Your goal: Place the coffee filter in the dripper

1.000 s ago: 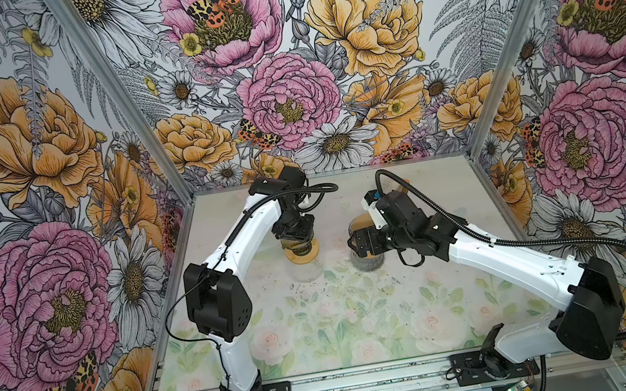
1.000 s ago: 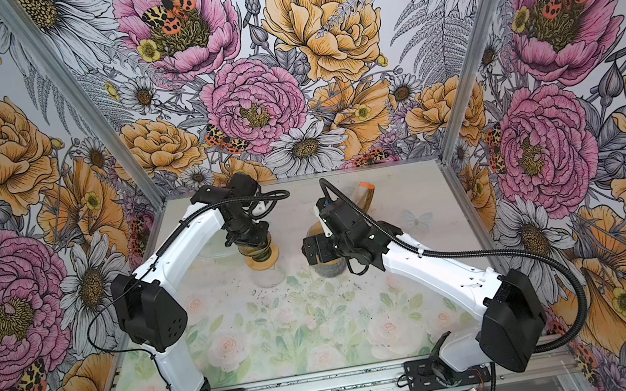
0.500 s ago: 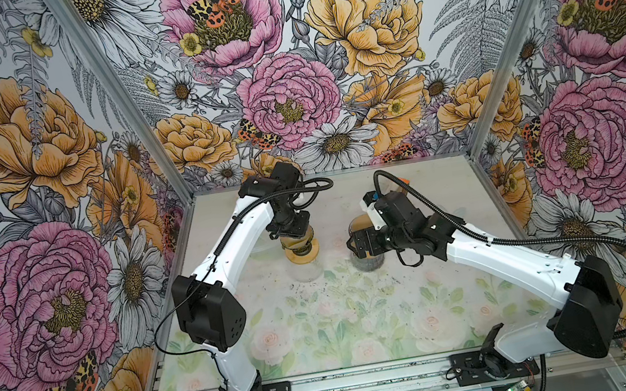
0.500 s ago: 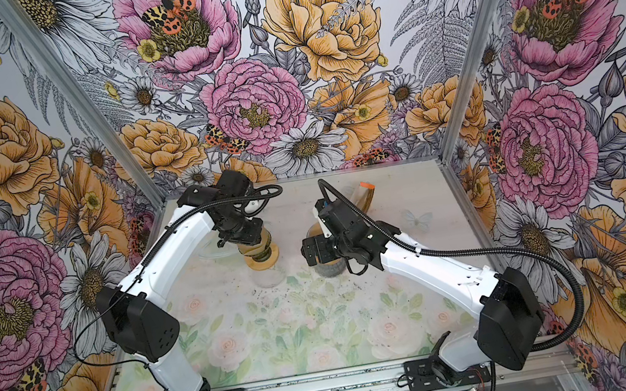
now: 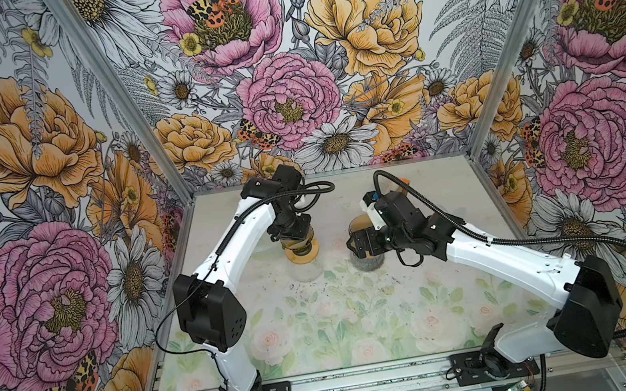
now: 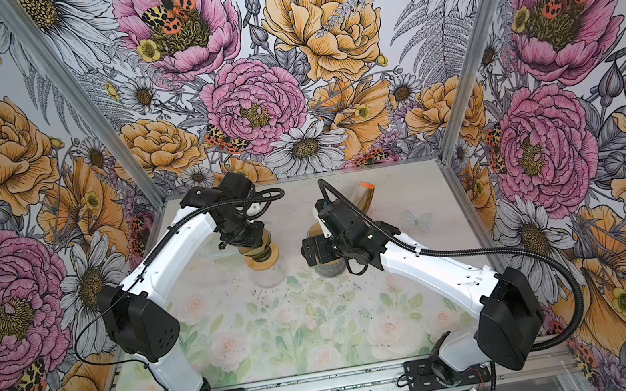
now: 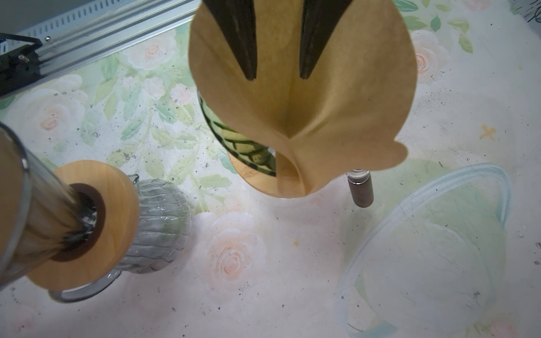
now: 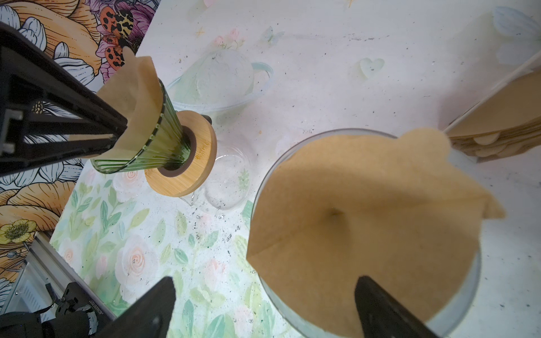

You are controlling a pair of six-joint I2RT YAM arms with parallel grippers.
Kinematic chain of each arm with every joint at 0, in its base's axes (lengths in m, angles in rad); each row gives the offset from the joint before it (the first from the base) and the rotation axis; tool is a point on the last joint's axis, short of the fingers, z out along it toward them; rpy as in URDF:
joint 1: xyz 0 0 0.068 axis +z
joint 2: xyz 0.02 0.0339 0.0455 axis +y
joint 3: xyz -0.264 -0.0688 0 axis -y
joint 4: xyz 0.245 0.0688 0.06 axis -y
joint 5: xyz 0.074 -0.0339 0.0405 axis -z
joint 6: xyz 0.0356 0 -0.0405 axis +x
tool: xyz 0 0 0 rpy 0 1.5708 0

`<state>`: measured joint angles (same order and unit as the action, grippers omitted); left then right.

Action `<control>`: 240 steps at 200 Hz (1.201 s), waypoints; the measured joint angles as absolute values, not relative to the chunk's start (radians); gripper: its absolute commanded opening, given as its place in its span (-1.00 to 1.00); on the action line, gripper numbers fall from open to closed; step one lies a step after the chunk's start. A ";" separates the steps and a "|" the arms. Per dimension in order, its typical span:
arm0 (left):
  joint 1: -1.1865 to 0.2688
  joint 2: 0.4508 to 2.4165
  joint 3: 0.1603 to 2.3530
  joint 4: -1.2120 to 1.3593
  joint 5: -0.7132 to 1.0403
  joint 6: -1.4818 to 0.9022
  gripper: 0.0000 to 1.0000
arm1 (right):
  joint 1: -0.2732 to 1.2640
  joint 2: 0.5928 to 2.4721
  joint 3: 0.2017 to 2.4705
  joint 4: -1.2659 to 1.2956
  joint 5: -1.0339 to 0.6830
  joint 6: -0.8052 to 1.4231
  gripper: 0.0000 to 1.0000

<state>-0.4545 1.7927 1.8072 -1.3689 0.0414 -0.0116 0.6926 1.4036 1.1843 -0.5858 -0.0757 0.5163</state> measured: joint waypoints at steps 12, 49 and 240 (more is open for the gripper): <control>-0.455 1.793 1.807 -1.369 0.044 -0.012 -0.40 | 0.693 1.404 1.185 -0.586 -0.076 0.516 0.95; -0.455 1.794 1.808 -1.369 0.056 -0.012 -0.38 | 0.693 1.404 1.184 -0.586 -0.076 0.516 0.95; -0.455 1.795 1.814 -1.369 0.097 -0.012 -0.29 | 0.693 1.404 1.180 -0.585 -0.076 0.524 0.95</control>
<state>-0.4553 1.7954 1.8137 -1.3689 0.0967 -0.0116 0.6926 1.4036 1.1805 -0.5854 -0.0757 0.5243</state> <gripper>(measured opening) 0.353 0.977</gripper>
